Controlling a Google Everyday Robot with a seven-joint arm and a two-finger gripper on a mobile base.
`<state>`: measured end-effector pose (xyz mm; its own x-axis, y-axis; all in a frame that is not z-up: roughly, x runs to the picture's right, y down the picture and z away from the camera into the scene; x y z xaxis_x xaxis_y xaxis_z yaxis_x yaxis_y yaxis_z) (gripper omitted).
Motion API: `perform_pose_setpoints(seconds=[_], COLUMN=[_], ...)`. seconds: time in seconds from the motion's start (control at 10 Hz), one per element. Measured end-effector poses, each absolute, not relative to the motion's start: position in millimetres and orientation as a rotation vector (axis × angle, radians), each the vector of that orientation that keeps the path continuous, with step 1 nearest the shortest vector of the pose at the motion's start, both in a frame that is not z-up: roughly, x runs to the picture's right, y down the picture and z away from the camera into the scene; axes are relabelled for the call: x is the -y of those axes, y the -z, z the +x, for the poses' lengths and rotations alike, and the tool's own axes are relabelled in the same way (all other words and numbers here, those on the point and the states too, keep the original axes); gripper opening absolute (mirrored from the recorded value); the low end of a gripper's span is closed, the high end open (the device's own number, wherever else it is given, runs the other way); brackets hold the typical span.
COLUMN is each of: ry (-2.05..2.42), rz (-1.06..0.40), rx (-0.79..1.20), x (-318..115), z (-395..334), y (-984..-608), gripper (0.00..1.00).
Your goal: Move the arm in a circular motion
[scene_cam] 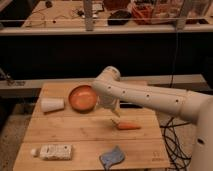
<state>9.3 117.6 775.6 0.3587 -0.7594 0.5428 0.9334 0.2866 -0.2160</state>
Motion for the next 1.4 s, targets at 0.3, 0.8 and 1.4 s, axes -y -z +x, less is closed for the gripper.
perform_pose_setpoints(seconds=[0.3, 0.8, 1.4], ry=[1.15, 1.117, 1.071], rz=[-0.555, -0.555, -0.565], rx=[0.361, 0.358, 0.334], x=[-111.6, -97.7, -84.9], z=[12.6, 21.8, 40.0], y=[-780.2, -789.0, -799.0], gripper=[0.8, 0.8, 0.8])
